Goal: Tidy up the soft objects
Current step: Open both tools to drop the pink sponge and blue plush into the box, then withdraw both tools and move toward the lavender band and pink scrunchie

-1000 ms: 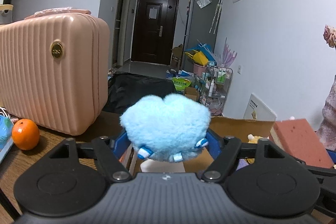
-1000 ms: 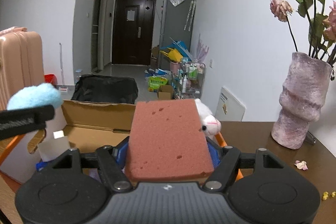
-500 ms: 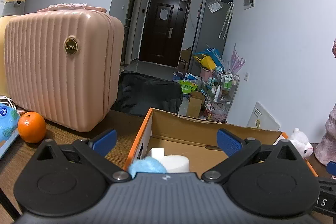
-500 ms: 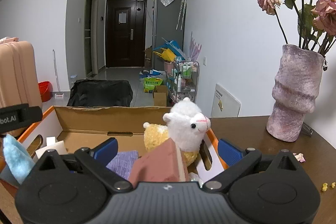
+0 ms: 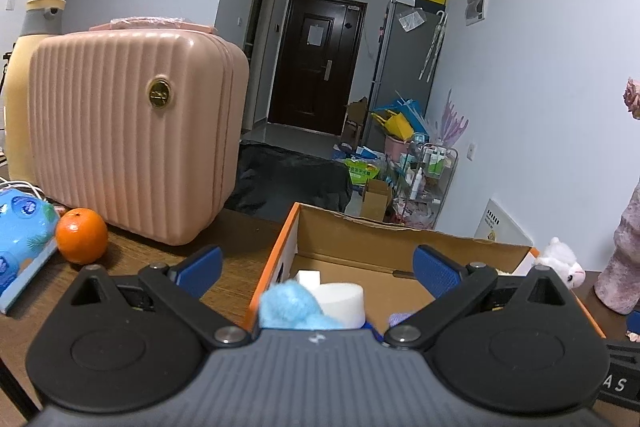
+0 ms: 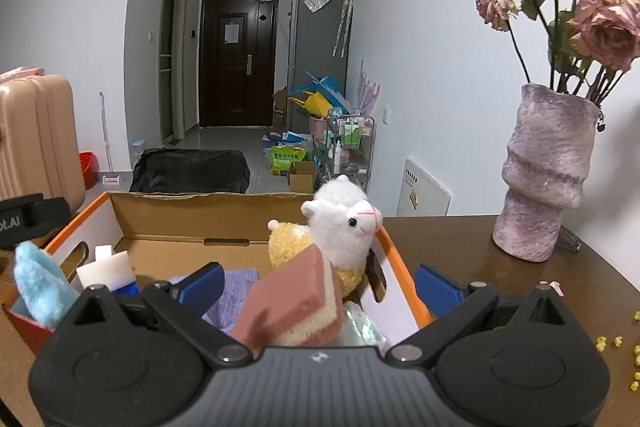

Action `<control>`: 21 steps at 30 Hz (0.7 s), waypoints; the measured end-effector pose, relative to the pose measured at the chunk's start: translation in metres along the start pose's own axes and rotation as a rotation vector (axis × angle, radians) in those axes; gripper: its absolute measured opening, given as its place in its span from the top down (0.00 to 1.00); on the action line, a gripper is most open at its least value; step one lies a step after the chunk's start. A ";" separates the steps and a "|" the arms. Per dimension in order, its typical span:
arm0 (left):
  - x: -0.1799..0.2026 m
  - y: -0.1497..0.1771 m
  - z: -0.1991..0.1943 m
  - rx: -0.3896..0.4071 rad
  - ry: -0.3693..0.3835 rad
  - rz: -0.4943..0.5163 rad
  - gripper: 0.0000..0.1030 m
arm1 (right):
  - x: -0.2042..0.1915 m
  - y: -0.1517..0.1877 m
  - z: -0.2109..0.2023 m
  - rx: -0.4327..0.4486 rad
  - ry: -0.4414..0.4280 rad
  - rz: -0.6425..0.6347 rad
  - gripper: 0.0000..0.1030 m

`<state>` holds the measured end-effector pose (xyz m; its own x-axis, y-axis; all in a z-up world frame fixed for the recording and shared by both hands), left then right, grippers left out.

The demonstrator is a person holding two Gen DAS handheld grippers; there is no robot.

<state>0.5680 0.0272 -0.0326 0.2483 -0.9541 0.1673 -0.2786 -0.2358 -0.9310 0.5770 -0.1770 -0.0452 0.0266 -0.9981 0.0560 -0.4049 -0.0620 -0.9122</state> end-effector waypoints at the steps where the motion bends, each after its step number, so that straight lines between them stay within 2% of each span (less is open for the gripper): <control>1: -0.001 0.001 -0.004 0.003 -0.001 0.003 0.00 | 0.001 0.001 -0.004 0.003 -0.001 0.000 0.01; 21: -0.013 0.026 -0.077 0.011 -0.007 0.046 0.00 | 0.026 0.029 -0.079 0.050 -0.025 0.022 0.00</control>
Point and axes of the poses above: each gripper's, at about its wrist camera, not at the fingertips, and z roughly the way its jaws point, x to its right, y to its underside, the point moved 9 cm from there along z, roughly the way its jaws point, and after that the axes turned 2 degrees about x, right-handed, at the moved point
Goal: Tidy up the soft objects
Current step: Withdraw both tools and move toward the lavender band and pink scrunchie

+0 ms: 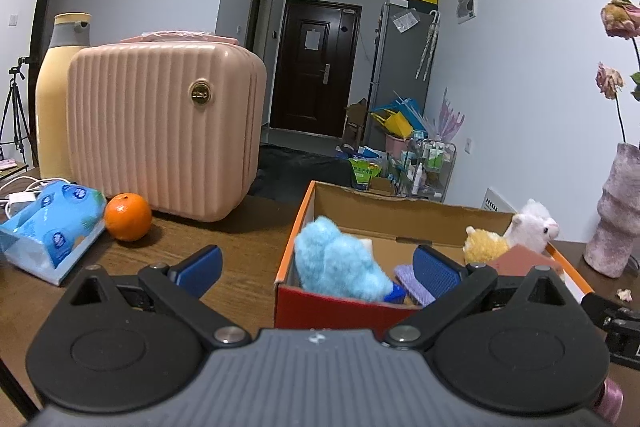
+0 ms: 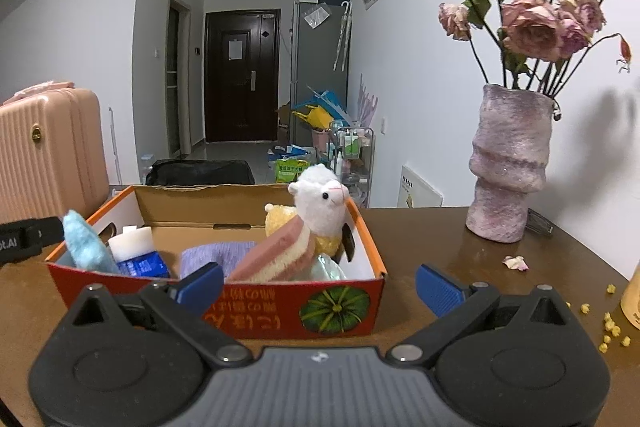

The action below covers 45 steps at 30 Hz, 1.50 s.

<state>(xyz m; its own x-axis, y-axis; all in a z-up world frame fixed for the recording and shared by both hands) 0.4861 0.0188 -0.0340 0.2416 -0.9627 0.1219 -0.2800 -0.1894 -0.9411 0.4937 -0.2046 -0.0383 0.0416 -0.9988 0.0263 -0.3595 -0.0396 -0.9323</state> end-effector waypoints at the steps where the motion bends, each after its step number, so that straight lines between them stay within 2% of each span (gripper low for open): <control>1: 0.000 0.002 -0.004 -0.001 0.001 0.002 0.00 | 0.001 0.001 -0.004 0.003 -0.003 0.003 0.00; 29: -0.014 0.045 -0.088 -0.043 0.024 0.063 0.00 | 0.004 0.054 -0.090 0.026 -0.042 -0.040 0.00; 37: -0.013 0.059 -0.102 -0.074 0.049 0.080 0.00 | 0.011 0.070 -0.100 -0.001 -0.045 -0.034 0.00; 45: -0.008 0.068 -0.100 -0.108 0.069 0.093 0.00 | 0.016 0.079 -0.090 -0.048 -0.039 -0.024 0.00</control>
Point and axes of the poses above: each gripper's, at about its wrist camera, not at the fingertips, and z roughly the way its jaws point, x to its right, y to its underside, the point moved 9 cm from there along z, roughly the way its jaws point, and after that the axes turned 2 degrees about x, right-handed, at the moved point
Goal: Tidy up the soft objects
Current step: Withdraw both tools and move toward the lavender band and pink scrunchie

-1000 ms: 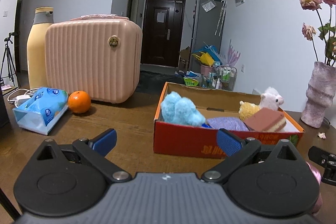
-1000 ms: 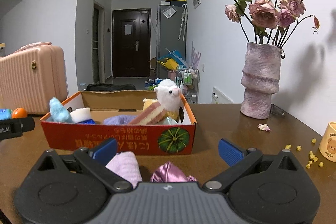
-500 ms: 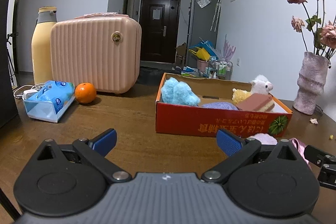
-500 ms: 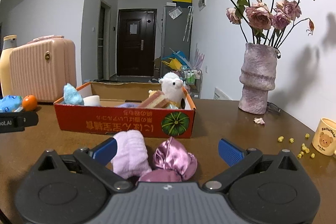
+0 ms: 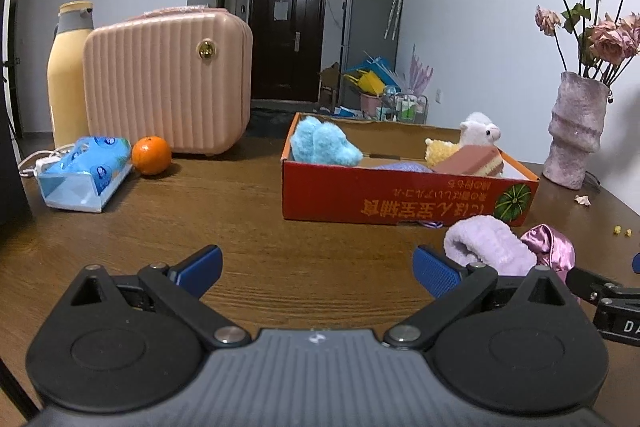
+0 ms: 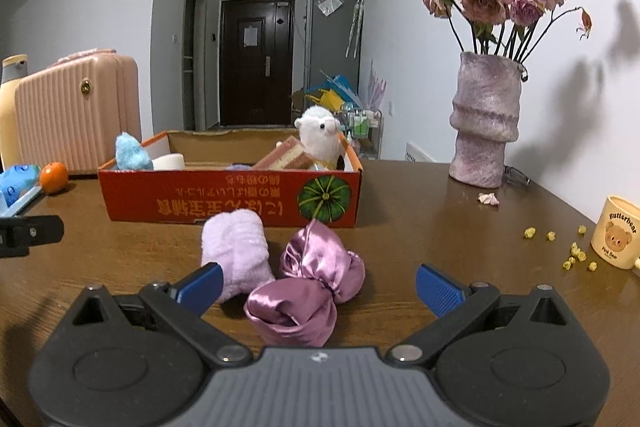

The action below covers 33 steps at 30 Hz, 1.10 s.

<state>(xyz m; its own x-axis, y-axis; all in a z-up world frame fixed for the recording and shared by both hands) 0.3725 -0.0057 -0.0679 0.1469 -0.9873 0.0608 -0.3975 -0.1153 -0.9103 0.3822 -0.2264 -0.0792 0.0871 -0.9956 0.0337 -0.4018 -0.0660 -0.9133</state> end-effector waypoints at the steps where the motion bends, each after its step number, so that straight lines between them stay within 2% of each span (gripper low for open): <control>1: 0.000 0.001 0.001 -0.006 0.003 -0.004 0.00 | 0.000 0.001 0.002 -0.007 0.001 -0.001 0.00; 12: 0.000 0.007 0.009 -0.054 0.026 -0.020 0.00 | 0.013 0.010 0.026 -0.067 0.012 0.023 0.01; 23: 0.003 0.012 0.011 -0.069 0.030 -0.009 0.00 | 0.013 0.009 0.041 -0.074 -0.057 0.043 0.04; 27: 0.004 0.012 0.010 -0.066 0.034 -0.006 0.00 | 0.018 0.006 0.039 -0.052 -0.066 0.077 0.05; 33: 0.006 0.012 0.009 -0.066 0.037 -0.003 0.00 | 0.018 0.010 0.046 -0.082 -0.082 0.089 0.08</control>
Point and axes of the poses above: each gripper's, at about its wrist camera, not at the fingertips, and z roughly the way its jaws point, x to its right, y to its underside, the point moved 9 cm from there along z, roughly the way its jaws point, and after that the axes turned 2 degrees about x, right-handed, at the moved point
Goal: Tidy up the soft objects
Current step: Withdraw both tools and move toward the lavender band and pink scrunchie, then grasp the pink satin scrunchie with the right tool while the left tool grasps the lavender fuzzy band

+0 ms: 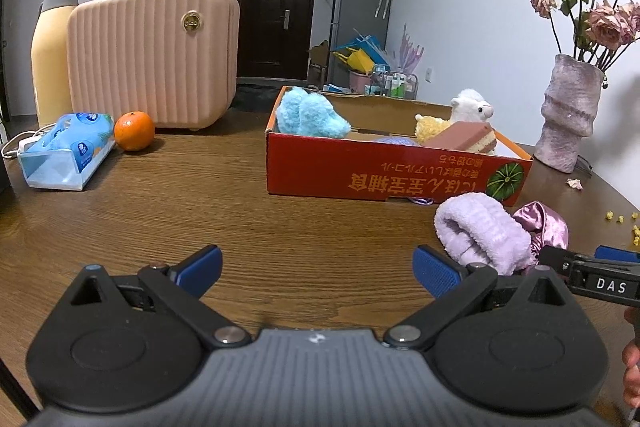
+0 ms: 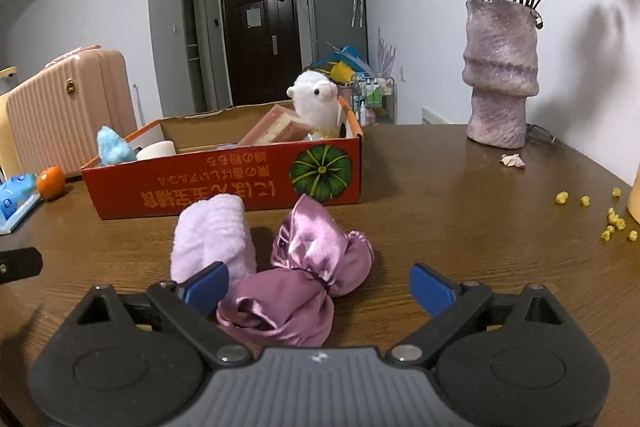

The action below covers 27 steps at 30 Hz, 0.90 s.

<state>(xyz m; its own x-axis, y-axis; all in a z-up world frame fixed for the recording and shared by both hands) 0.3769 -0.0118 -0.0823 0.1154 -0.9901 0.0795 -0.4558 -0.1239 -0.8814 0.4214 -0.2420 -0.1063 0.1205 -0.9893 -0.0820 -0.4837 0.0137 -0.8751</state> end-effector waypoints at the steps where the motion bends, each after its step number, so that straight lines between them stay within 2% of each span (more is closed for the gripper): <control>1: 0.001 0.000 0.000 0.001 0.000 0.002 0.00 | 0.000 0.001 0.001 -0.003 -0.009 0.005 0.09; 4: 0.003 0.001 -0.001 0.001 0.003 0.010 0.00 | -0.001 0.004 0.004 -0.027 -0.059 0.038 0.19; 8: 0.006 0.002 -0.001 0.003 0.005 0.019 0.00 | -0.006 0.005 0.004 -0.050 -0.142 0.078 0.47; 11: 0.007 0.002 -0.002 0.002 0.006 0.022 0.00 | -0.010 0.007 0.004 -0.061 -0.153 0.076 0.48; 13: 0.008 0.003 -0.002 0.002 0.007 0.026 0.00 | -0.010 0.007 0.004 -0.058 -0.153 0.076 0.54; 15: 0.010 0.003 -0.002 0.002 0.008 0.031 0.00 | -0.010 0.005 0.002 -0.048 -0.151 0.080 0.69; 20: 0.015 0.005 -0.001 0.001 0.010 0.043 0.00 | -0.006 0.003 -0.003 -0.023 -0.134 0.084 0.81; 27: 0.033 0.004 0.002 0.003 0.034 0.052 0.00 | 0.006 -0.009 -0.015 0.061 -0.085 0.102 0.83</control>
<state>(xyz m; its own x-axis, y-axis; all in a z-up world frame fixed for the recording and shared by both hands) 0.3803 -0.0453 -0.0843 0.0616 -0.9969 0.0493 -0.4582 -0.0721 -0.8859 0.4130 -0.2498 -0.0917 0.1476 -0.9664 -0.2104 -0.4441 0.1253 -0.8872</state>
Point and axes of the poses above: each gripper's, at about its wrist camera, not at the fingertips, and z roughly the way its jaws point, x to its right, y to its underside, the point moved 9 cm from there along z, roughly the way its jaws point, and after that the axes turned 2 degrees about x, right-handed, at the moved point
